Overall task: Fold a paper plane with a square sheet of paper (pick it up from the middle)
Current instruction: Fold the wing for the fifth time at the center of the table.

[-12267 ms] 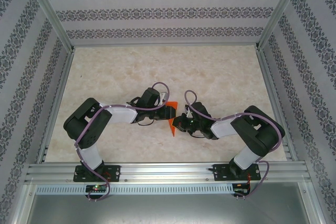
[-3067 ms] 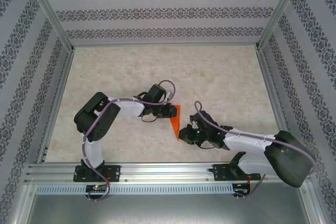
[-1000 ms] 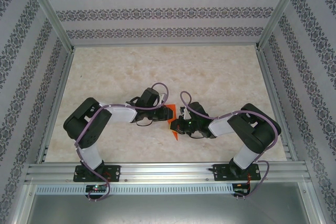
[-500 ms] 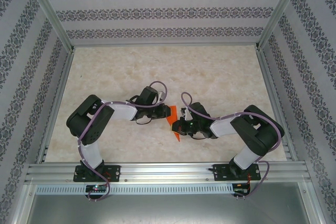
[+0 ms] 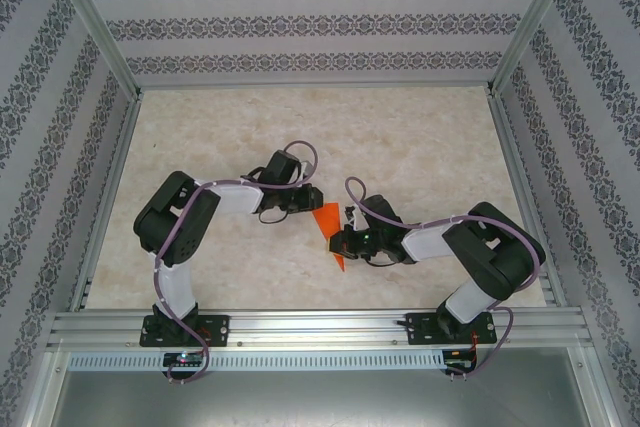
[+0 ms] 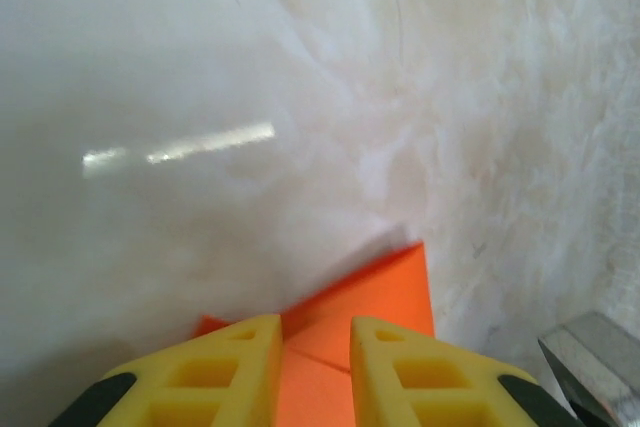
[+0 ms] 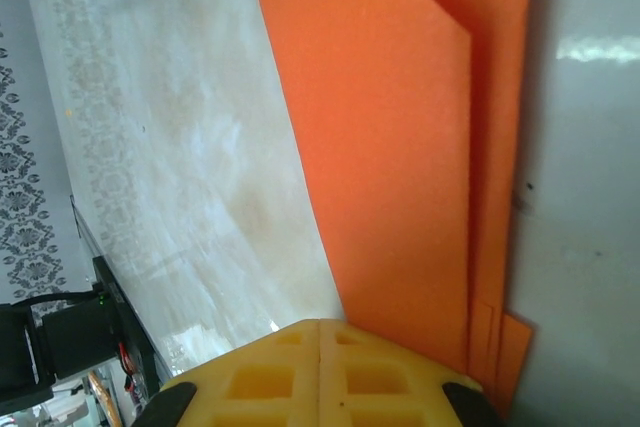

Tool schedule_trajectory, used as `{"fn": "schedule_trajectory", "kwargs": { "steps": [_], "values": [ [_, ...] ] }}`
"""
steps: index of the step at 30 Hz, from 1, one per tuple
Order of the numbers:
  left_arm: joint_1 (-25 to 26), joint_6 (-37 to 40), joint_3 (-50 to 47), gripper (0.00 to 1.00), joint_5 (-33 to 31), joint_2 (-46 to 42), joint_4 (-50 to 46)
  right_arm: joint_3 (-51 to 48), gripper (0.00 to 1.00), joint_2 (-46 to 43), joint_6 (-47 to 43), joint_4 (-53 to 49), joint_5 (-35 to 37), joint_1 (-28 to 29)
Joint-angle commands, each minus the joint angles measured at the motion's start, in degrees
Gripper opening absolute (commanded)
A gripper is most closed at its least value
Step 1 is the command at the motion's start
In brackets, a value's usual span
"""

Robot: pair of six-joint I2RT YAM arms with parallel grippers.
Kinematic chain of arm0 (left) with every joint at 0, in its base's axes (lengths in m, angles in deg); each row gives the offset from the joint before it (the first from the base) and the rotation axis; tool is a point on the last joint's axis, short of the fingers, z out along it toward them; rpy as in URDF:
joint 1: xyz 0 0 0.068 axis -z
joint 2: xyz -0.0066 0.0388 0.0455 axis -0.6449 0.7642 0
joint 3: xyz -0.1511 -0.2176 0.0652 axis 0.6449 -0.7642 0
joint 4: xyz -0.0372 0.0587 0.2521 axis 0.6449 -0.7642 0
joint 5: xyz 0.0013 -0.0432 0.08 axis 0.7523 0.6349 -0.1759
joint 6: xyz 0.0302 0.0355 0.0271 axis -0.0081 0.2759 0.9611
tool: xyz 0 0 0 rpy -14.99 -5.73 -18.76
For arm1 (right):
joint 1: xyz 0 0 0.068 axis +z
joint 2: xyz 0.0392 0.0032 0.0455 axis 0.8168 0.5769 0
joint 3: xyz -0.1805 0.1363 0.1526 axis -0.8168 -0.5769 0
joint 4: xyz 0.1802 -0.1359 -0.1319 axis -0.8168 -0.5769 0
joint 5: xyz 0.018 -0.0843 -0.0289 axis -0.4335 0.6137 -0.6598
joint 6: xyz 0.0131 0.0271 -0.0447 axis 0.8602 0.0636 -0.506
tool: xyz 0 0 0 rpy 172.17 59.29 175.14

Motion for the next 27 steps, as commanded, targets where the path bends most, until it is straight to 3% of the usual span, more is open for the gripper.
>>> {"fn": "schedule_trajectory", "kwargs": {
  "steps": [1, 10, 15, 20, 27],
  "values": [
    [-2.9, 3.6, 2.8, 0.27, -2.2, 1.0, -3.9, -3.5, 0.0, 1.9, -2.3, -12.5, 1.4, -0.6],
    [-3.6, 3.6, 4.3, 0.33, 3.4, -6.8, -6.1, -1.6, 0.0, 2.6, -3.0, -10.7, -0.1, -1.3],
    [0.1, 1.9, 1.1, 0.28, 5.8, -11.7, -5.1, 2.3, 0.0, 4.8, -4.1, -9.8, -1.6, -1.6],
    [4.5, 0.4, -1.3, 0.22, 5.5, -10.0, -3.7, 4.4, 0.0, 6.6, -3.2, -7.2, -2.9, -1.7],
    [6.3, -4.2, -4.6, 0.2, 5.8, -4.8, 3.4, 2.8, 0.01, 6.4, -0.6, -4.2, -2.2, -1.7]
  ]
}}
